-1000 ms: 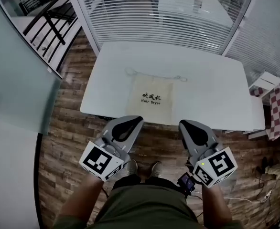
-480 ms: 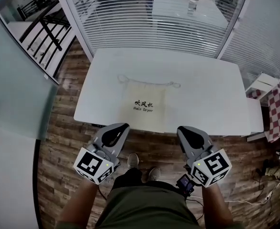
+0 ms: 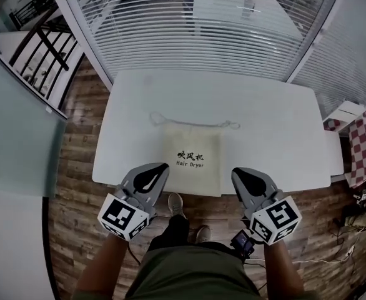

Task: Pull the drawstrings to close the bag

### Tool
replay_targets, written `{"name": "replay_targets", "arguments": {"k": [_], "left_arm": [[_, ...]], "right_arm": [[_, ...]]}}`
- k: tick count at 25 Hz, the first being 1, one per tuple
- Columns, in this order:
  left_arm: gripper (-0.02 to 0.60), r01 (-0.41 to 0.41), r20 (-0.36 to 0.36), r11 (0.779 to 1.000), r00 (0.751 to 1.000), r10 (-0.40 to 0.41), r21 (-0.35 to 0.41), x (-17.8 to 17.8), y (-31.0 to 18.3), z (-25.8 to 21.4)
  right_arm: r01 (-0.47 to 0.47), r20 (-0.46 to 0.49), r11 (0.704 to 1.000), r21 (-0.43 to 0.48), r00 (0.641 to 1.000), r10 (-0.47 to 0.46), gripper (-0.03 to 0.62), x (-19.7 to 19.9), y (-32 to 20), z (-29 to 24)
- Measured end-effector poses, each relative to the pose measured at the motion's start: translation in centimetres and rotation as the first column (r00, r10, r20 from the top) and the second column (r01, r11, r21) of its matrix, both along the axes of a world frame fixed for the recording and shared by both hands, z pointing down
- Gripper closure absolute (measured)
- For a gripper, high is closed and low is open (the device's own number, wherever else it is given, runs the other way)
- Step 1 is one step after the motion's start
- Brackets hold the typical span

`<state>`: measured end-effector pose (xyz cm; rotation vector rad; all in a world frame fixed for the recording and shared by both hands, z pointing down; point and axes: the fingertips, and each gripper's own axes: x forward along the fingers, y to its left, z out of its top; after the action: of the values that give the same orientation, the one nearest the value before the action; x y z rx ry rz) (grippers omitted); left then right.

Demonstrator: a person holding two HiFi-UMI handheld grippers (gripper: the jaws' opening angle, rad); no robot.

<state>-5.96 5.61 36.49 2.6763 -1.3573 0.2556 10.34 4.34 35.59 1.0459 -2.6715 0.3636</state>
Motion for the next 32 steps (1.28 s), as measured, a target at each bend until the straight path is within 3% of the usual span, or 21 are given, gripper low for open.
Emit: {"name": "replay_targets", "arguments": {"k": [8,17,20,23,26,29,32], "left_arm": [[0.578,-0.038,0.023,0.997,0.999,0.04,-0.066,-4.5,-7.8,3.8],[0.574,-0.096,0.115,0.978,0.986,0.119,-0.187,-8.3,-15.0,11.1],[0.566,-0.103,0.14,0.967,0.98,0.138,-0.232,-9.0,-16.6,13.6],[0.553,-0.113,0.177,0.956,0.97,0.165,-0.272,-9.2,-18.0,15.8],[0.538,-0.129,0.225,0.943,0.953,0.204,-0.308,-8.9,-18.9,17.9],[0.523,-0.162,0.286,0.922,0.919,0.271,-0.352,-8.7,-19.3,20.4],[0.487,-0.183,0.338,0.897,0.881,0.331,-0.401,-9.1,-19.8,23.0]], "right_arm": [[-0.028,-0.055,0.999,-0.03,0.998,0.026,0.582,-2.7,-7.3,3.2],[0.003,-0.272,0.998,-0.057,0.962,-0.018,0.577,-3.4,-13.1,9.6],[0.023,-0.329,0.997,-0.073,0.943,-0.046,0.543,-2.7,-15.4,11.9],[0.048,-0.416,0.993,-0.105,0.905,-0.087,0.521,-1.3,-17.6,15.0],[0.097,-0.53,0.989,-0.11,0.836,-0.141,0.504,0.6,-19.8,18.3],[0.138,-0.609,0.978,-0.154,0.767,-0.204,0.482,2.9,-21.4,21.9],[0.148,-0.628,0.965,-0.218,0.736,-0.254,0.48,5.1,-22.7,25.7]]}}
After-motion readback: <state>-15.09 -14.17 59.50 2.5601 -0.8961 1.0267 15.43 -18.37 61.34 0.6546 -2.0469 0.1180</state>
